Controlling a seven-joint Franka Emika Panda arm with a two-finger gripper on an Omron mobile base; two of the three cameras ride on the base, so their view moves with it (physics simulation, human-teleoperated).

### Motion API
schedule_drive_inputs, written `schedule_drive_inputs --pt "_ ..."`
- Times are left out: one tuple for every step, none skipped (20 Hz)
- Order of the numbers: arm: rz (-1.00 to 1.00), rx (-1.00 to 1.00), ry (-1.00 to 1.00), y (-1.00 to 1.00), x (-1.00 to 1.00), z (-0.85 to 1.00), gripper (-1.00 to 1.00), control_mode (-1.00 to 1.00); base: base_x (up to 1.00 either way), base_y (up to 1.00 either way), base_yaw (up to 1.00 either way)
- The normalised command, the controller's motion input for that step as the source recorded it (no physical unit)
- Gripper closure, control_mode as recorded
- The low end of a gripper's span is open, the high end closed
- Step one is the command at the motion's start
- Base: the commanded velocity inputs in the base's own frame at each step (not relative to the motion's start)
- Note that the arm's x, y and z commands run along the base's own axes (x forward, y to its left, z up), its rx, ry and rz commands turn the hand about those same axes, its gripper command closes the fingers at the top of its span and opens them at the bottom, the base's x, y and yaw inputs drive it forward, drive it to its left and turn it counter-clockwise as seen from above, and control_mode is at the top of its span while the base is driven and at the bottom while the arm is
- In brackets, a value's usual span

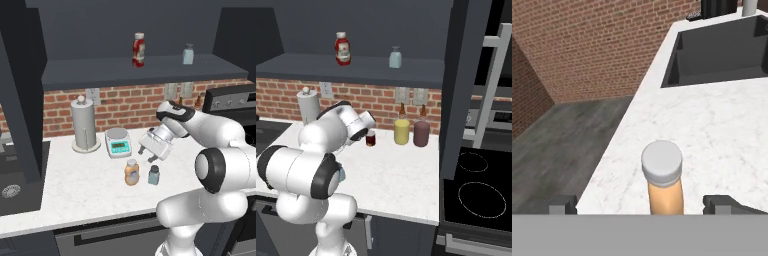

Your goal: Put the shaker and condiment bottle from the counter next to their counterparts in the cabinet.

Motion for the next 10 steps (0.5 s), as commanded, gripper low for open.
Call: schedule_drive_inputs --pt "0.02 0.0 0.0 0.0 0.0 -0.02 -1.0 -1.0 0.0 0.0 0.0" --pt "0.0 0.0 0.0 0.0 0.0 0.0 -1.0 -1.0 0.0 0.0 0.0" --pt "0.0 0.0 -0.05 0.06 0.0 -0.04 -1.0 -1.0 0.0 0.0 0.0" --pt "0.0 0.0 -0.13 0.09 0.0 -0.11 -1.0 -1.0 0.0 0.0 0.0" --pt "-0.03 0.0 -0.17 0.09 0.0 -0.17 -1.0 -1.0 0.0 0.0 0.0" --pt "-0.04 0.0 -0.16 0.1 0.0 -0.16 -1.0 -1.0 0.0 0.0 0.0" --pt "-0.03 0.0 -0.12 0.12 0.0 -0.16 -1.0 -1.0 0.0 0.0 0.0" --pt "-0.01 0.0 -0.08 0.11 0.0 -0.16 -1.0 -1.0 0.0 0.0 0.0" --pt "0.0 0.0 -0.02 0.09 0.0 -0.14 -1.0 -1.0 0.0 0.0 0.0" --pt "0.0 0.0 0.0 0.07 0.02 -0.14 -1.0 -1.0 0.0 0.0 0.0"
